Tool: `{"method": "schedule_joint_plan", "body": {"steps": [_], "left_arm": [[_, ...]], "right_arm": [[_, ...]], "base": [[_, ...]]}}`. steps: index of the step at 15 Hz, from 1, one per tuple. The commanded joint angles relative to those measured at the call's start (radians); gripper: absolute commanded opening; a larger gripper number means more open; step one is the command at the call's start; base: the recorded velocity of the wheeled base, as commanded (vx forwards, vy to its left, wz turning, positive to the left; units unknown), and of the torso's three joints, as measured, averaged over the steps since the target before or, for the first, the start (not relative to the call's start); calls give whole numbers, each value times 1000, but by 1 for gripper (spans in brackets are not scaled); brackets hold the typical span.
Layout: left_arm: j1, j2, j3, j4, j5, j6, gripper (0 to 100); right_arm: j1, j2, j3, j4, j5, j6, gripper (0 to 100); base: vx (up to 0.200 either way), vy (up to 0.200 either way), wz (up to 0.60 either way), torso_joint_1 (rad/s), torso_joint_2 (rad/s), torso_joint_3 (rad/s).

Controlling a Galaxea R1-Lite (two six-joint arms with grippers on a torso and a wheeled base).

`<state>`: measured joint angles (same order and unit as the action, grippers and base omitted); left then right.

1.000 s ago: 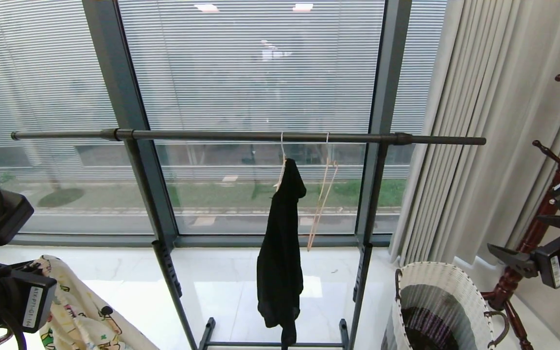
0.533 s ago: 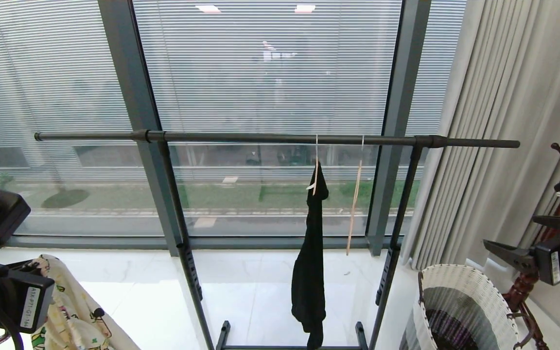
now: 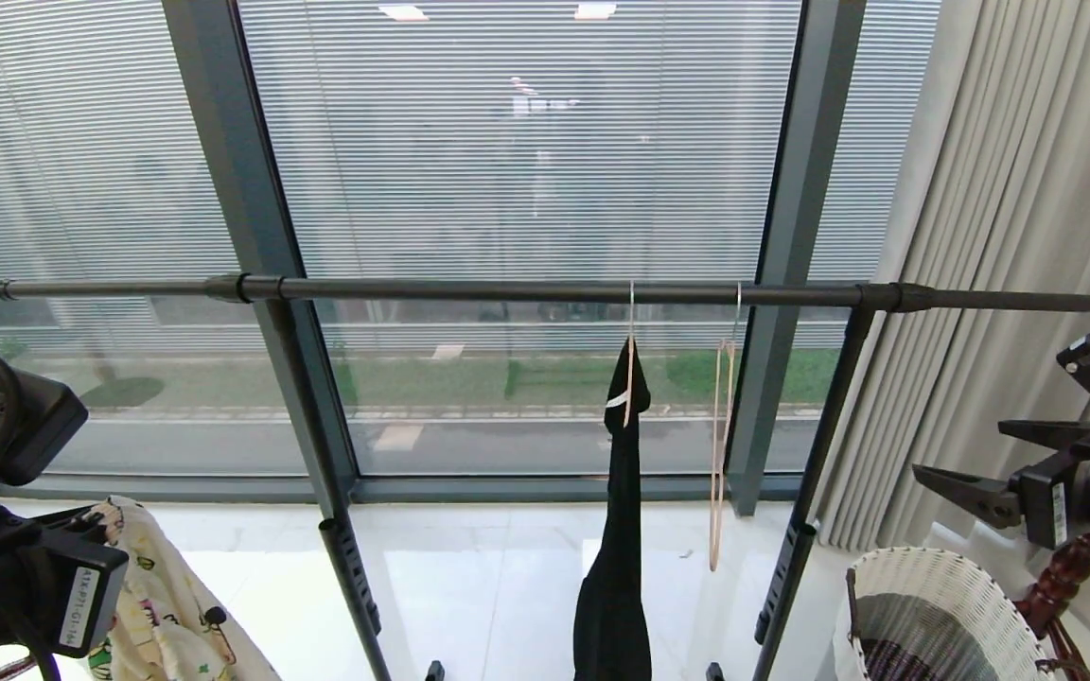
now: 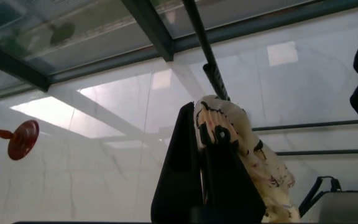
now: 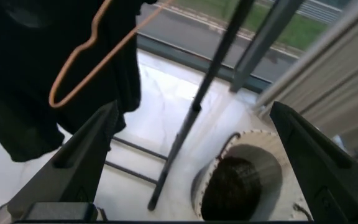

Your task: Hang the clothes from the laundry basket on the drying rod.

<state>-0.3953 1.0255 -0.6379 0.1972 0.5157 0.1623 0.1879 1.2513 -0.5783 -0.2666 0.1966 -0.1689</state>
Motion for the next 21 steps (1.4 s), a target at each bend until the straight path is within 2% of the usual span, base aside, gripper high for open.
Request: {"method": "schedule_joint_plan", "body": {"steps": [1,4,6,7,8,9,10,11,12,13,14,18,21], "left_arm": [[-8,1,0,-1,1,0,0],[-7,1,-2,-1,3,0,0],[-7,1,-2,-1,3,0,0],[-7,-1,-2,-1,3,0,0],[-7,-2,-2,-1,4,0,0],[-7,-4,-3,-1,4,0,0],[-7,-9,-2,-1,4,-1,0],[-7,-10,-2,-1,4,-1,0],[-5,-10,0,-1,4,-1,0],[-5,-10,-2,-1,4,-1,0],[-5,-10,0,-1,4,-1,0],[-5,-9,1,-1,4,-3,0],[-5,-7,7,-1,4,-3,0]], "right_arm": [[54,20,2,0,4,12,100],[194,106,-14,-16,3,100,100],[286,203,-14,-98,-9,181,100],[332,261,-17,-158,-40,213,100],[381,321,-28,-204,-109,229,100],[420,367,-46,-217,-183,247,100],[463,402,-77,-223,-232,301,100],[487,427,-107,-221,-249,348,100],[493,444,-120,-221,-264,362,100],[492,496,-143,-221,-332,376,100],[486,517,-149,-220,-358,379,100],[470,545,-150,-187,-379,388,100],[424,545,-150,-171,-402,405,100]], "base": [[200,0,0,7,2,12],[0,0,0,0,0,0],[0,0,0,0,0,0],[0,0,0,0,0,0],[0,0,0,0,0,0],[0,0,0,0,0,0],[0,0,0,0,0,0],[0,0,0,0,0,0],[0,0,0,0,0,0],[0,0,0,0,0,0],[0,0,0,0,0,0],[0,0,0,0,0,0],[0,0,0,0,0,0]]}}
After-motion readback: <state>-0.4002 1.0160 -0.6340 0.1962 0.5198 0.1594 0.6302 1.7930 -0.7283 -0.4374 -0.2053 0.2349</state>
